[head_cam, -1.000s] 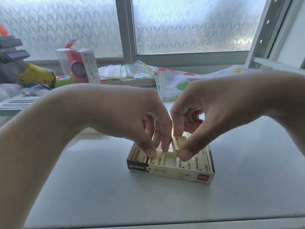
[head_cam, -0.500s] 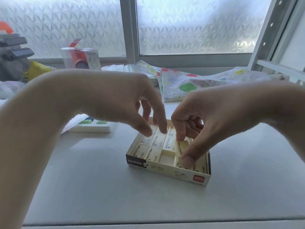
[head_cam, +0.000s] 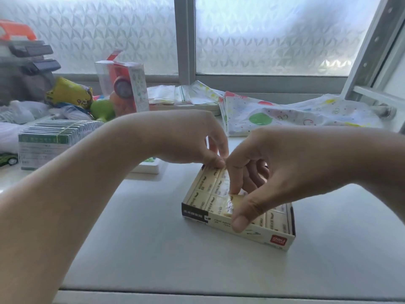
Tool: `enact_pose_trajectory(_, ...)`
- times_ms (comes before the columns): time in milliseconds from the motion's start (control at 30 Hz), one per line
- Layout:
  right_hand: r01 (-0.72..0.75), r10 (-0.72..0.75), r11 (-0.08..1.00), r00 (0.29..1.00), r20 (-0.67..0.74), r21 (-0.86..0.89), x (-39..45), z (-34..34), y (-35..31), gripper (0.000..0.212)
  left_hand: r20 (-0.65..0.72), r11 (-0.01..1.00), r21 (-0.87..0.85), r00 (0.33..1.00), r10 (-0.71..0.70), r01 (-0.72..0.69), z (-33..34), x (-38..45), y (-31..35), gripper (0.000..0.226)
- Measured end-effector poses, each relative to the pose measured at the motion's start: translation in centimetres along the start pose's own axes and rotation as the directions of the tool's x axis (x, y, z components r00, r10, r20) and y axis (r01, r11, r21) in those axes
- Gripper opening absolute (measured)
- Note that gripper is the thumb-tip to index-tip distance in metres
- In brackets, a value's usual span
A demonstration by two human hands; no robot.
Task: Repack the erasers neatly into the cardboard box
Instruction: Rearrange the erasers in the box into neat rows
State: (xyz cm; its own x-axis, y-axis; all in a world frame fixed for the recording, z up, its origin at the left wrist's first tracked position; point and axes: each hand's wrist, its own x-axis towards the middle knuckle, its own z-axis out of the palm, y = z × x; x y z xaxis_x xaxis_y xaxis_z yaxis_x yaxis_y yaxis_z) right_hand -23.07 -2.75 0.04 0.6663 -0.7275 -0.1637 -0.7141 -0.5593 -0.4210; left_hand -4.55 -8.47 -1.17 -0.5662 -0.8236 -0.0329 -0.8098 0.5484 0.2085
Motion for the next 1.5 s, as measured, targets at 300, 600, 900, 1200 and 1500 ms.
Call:
enact_pose_trajectory(300,0.172,-0.171,0.984,0.985,-0.016,0.051,0.0,-0.5,1.1,0.017,-0.002,1.000,-0.011,1.000,0.013,-0.013,0.0,0.1,-0.2,0.012)
enact_pose_trajectory(600,0.170,-0.170,0.985,0.985,-0.040,-0.005,0.3,-0.5,1.2,0.013,0.012,0.999,0.027,1.000,0.020,-0.020,-0.1,0.3,-0.2,0.015)
enact_pose_trajectory(900,0.213,-0.212,0.977,0.975,-0.068,0.007,-0.5,-1.1,1.4,0.017,0.015,1.000,0.010,1.000,0.015,-0.016,-0.1,0.4,-0.1,0.007)
enact_pose_trajectory(1200,0.115,-0.114,0.991,0.993,0.020,-0.075,-0.2,-1.0,1.0,0.030,0.019,1.000,-0.009,1.000,-0.024,0.024,-0.1,0.1,0.2,0.007)
enact_pose_trajectory(1500,-0.098,0.075,0.985,0.984,-0.162,-0.141,0.2,-2.2,2.7,0.025,0.082,0.995,0.017,0.991,-0.103,0.102,-1.0,-0.8,0.3,0.009)
